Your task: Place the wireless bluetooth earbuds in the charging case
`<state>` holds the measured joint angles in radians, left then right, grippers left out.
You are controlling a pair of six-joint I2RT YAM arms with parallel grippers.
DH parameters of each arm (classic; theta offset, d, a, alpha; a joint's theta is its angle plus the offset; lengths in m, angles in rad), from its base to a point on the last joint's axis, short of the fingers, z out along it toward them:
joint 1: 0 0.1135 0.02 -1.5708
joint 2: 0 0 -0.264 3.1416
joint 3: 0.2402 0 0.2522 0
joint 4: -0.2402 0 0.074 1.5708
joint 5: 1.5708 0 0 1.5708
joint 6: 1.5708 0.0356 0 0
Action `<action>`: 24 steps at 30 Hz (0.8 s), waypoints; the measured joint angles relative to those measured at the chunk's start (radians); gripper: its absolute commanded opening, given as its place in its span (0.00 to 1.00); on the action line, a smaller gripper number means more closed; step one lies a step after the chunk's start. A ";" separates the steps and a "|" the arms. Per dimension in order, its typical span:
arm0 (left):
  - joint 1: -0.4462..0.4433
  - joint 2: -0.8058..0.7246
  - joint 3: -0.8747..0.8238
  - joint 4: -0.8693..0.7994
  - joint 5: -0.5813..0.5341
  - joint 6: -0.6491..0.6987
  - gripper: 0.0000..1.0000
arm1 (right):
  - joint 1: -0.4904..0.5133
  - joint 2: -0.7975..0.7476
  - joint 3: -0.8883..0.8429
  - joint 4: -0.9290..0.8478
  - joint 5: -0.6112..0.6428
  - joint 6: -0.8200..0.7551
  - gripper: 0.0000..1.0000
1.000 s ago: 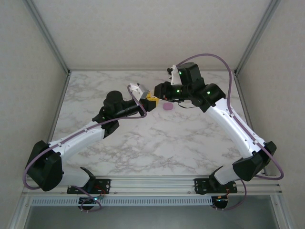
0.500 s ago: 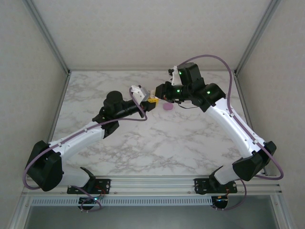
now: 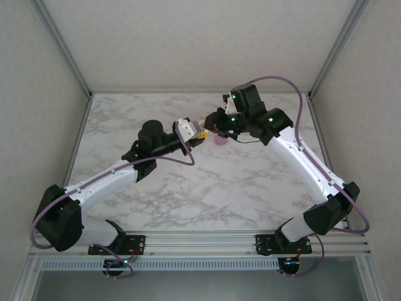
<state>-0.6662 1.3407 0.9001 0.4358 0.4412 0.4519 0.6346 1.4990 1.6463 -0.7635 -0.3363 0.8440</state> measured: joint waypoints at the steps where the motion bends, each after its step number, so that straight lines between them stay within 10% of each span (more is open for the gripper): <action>1: -0.001 0.000 0.000 -0.001 -0.006 0.002 0.11 | 0.000 0.000 -0.006 0.008 0.003 0.014 0.17; 24: -0.006 0.024 -0.046 0.118 -0.097 -0.143 0.11 | 0.043 -0.042 -0.144 0.224 0.147 0.249 0.18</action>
<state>-0.6727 1.3651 0.8539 0.5541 0.3447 0.3084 0.6773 1.4567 1.5024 -0.5396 -0.1890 1.0935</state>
